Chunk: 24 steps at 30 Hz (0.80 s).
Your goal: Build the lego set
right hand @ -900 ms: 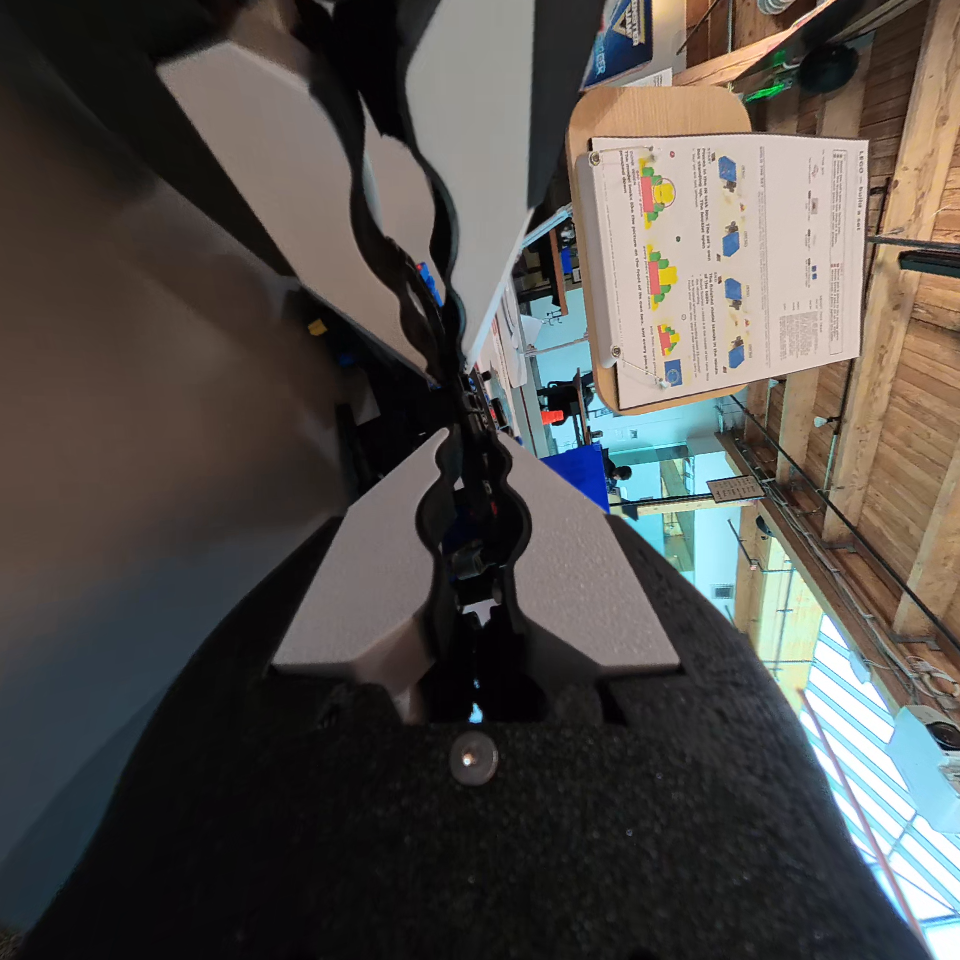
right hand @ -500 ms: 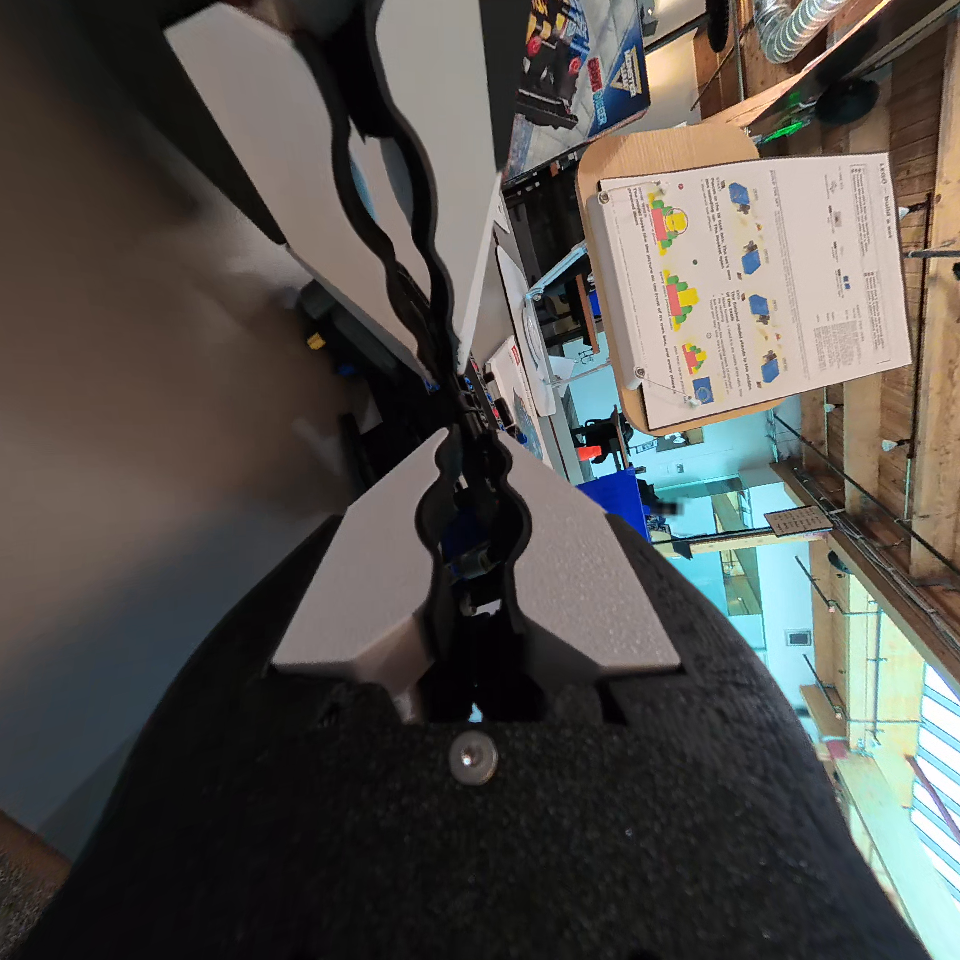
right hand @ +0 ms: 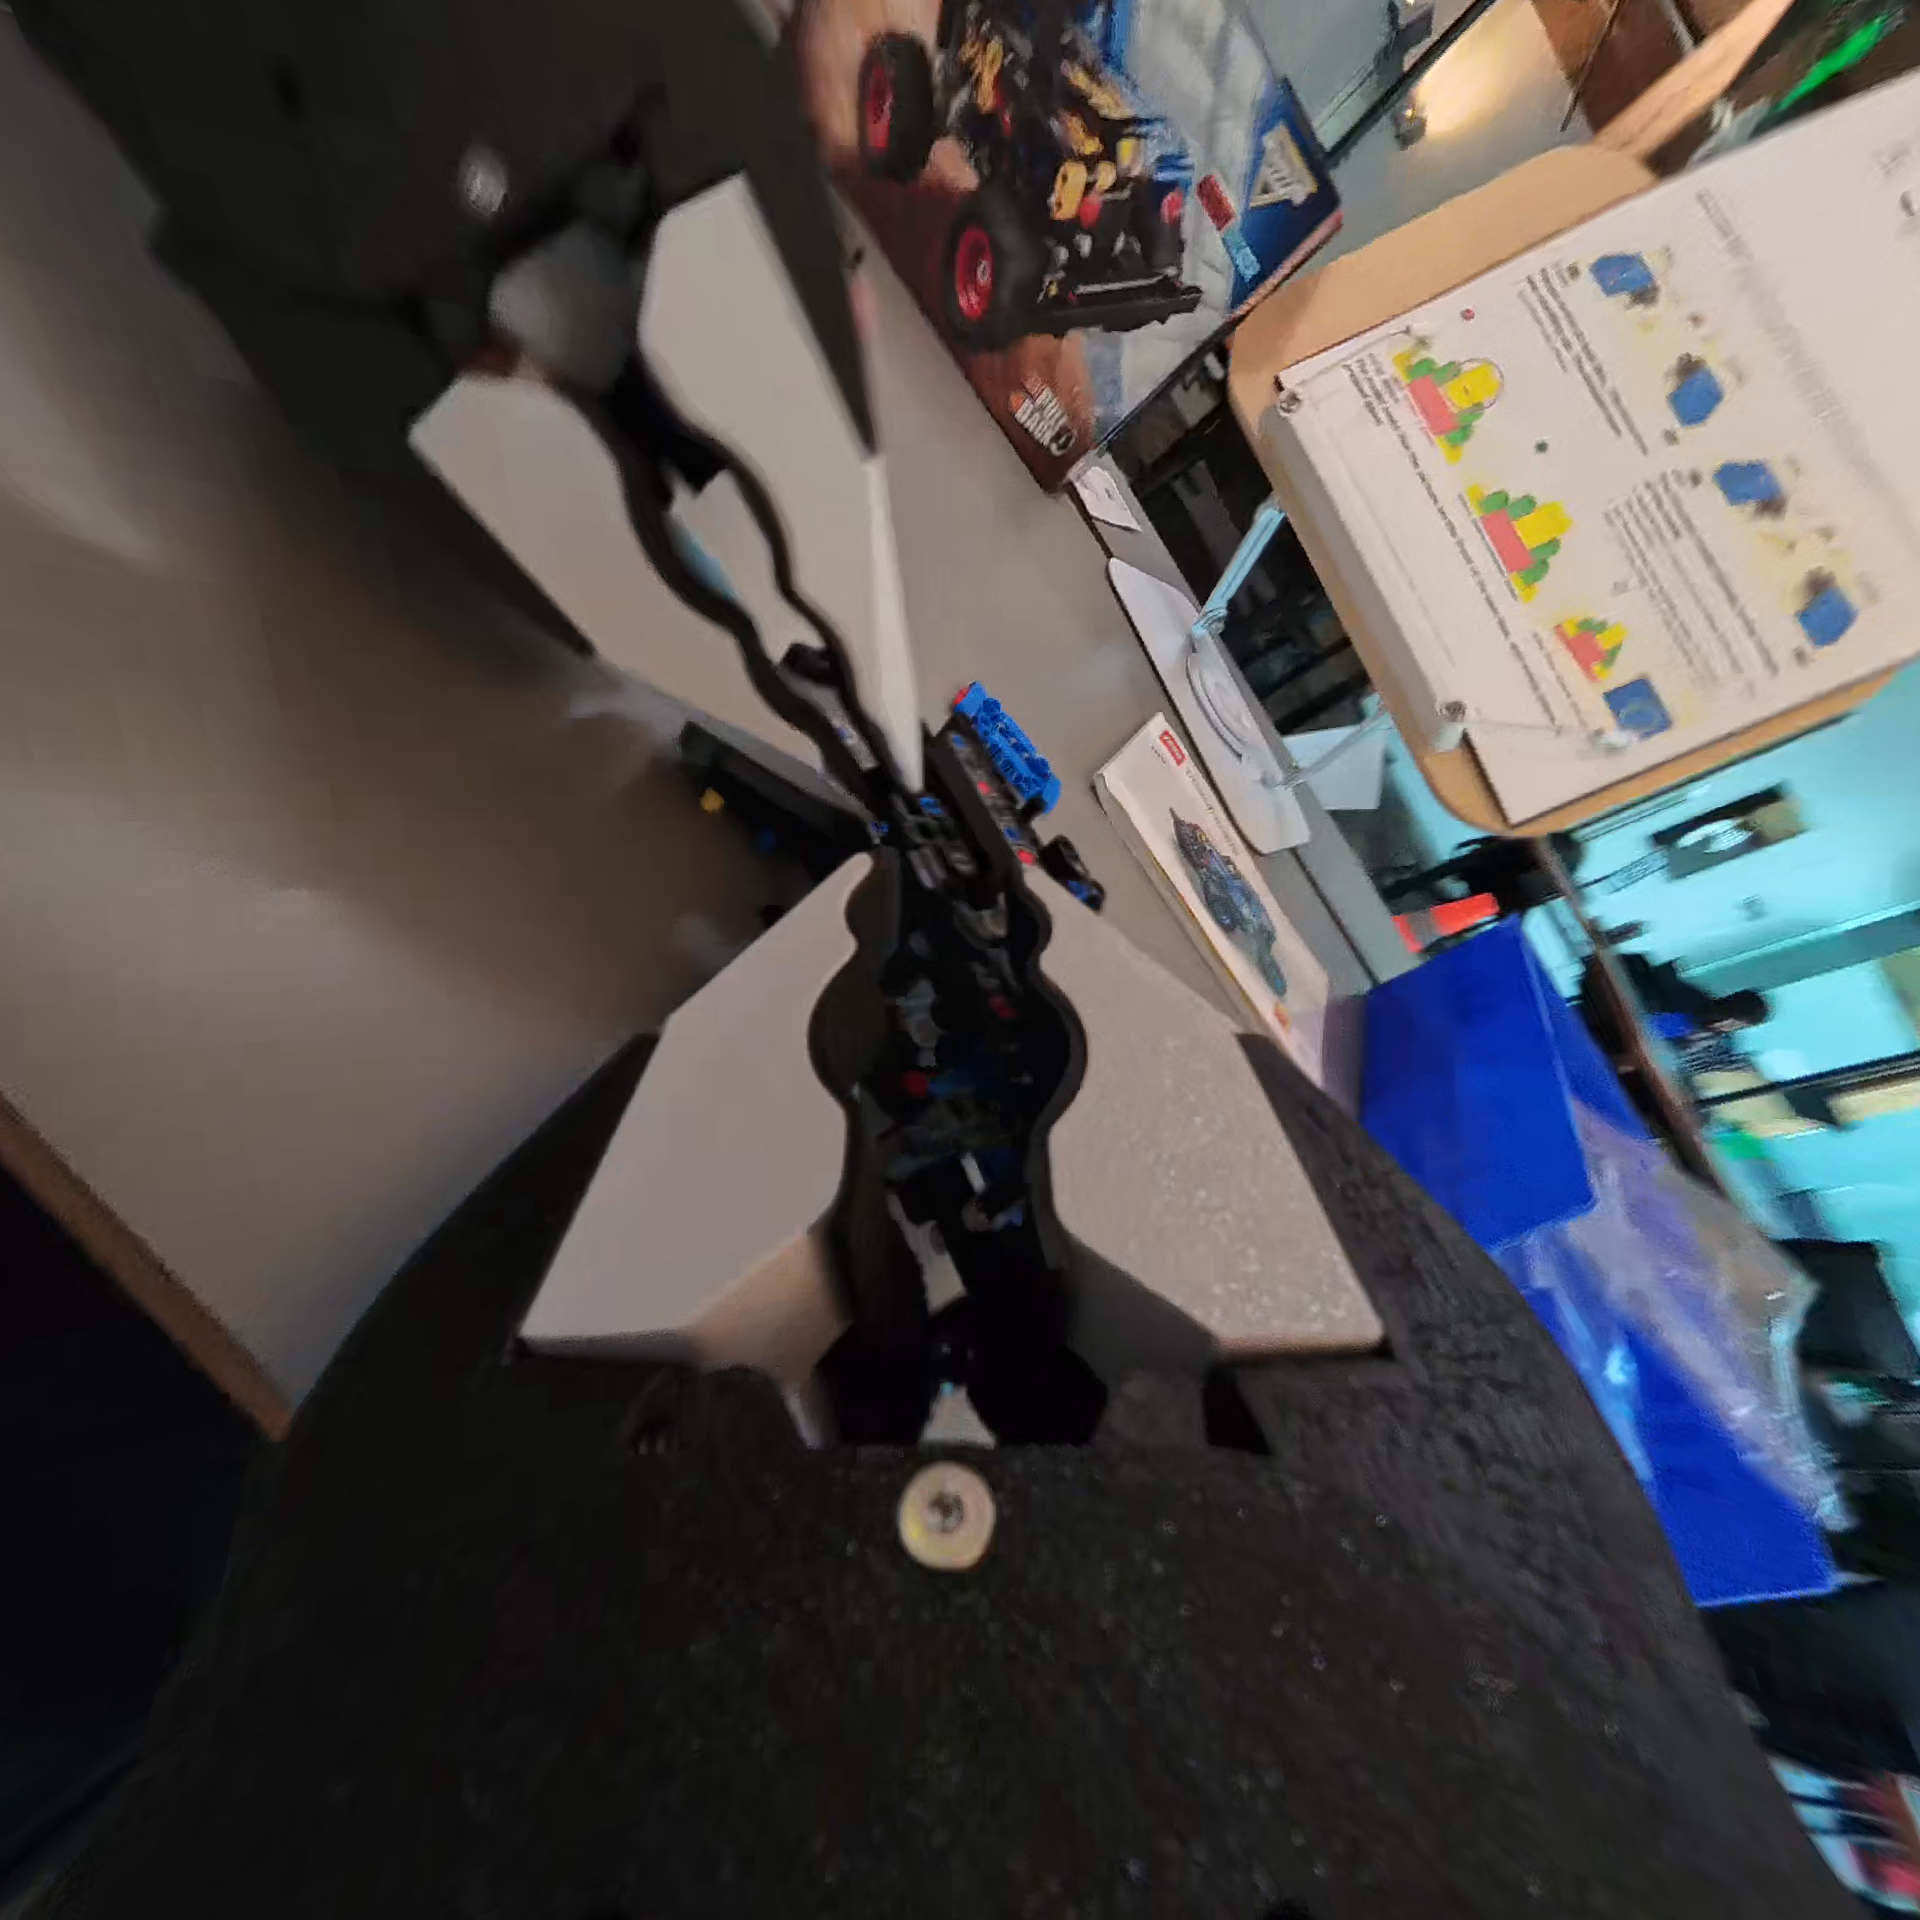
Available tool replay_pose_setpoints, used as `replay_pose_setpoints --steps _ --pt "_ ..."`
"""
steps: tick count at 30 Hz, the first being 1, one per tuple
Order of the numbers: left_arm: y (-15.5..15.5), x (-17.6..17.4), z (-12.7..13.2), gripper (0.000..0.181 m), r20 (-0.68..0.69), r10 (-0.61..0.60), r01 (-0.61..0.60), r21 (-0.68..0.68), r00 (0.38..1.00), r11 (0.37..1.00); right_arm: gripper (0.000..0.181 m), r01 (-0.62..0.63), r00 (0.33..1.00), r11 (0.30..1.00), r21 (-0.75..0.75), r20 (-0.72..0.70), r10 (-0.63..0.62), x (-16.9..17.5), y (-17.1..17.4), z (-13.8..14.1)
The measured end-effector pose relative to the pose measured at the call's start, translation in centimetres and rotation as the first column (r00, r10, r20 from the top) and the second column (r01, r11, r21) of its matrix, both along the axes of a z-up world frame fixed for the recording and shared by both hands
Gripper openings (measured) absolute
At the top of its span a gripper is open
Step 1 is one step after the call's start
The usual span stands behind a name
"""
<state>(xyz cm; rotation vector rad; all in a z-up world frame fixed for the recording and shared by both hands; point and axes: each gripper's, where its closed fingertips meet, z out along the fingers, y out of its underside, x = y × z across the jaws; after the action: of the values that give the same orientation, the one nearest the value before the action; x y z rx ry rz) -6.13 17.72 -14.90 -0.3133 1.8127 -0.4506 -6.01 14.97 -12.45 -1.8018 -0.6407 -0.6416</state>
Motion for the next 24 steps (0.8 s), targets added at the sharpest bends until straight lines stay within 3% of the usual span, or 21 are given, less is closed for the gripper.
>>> replay_pose_setpoints --steps 5,9,13,24 --pt "0.1 -0.3 0.0 0.004 0.009 0.004 -0.004 0.018 1.0 1.0 0.041 -0.002 0.964 1.0 0.018 -0.264 0.007 1.8 -3.7 4.4" --pt "-0.2 -0.4 0.0 0.004 0.013 -0.005 0.005 0.02 1.0 1.0 0.061 -0.014 0.872 0.996 -0.082 -0.488 -0.028 4.0 -4.9 1.8" --pt "-0.8 -0.6 0.0 0.004 0.019 -0.023 0.022 0.029 1.0 0.999 0.063 -0.075 0.828 0.99 -0.117 -0.561 -0.004 3.5 -3.4 -1.0" --pt "-1.2 -0.8 0.1 0.003 0.006 -0.047 0.047 0.031 0.999 0.998 0.057 -0.085 0.815 0.993 -0.078 -0.579 0.024 3.0 -2.7 -1.1"
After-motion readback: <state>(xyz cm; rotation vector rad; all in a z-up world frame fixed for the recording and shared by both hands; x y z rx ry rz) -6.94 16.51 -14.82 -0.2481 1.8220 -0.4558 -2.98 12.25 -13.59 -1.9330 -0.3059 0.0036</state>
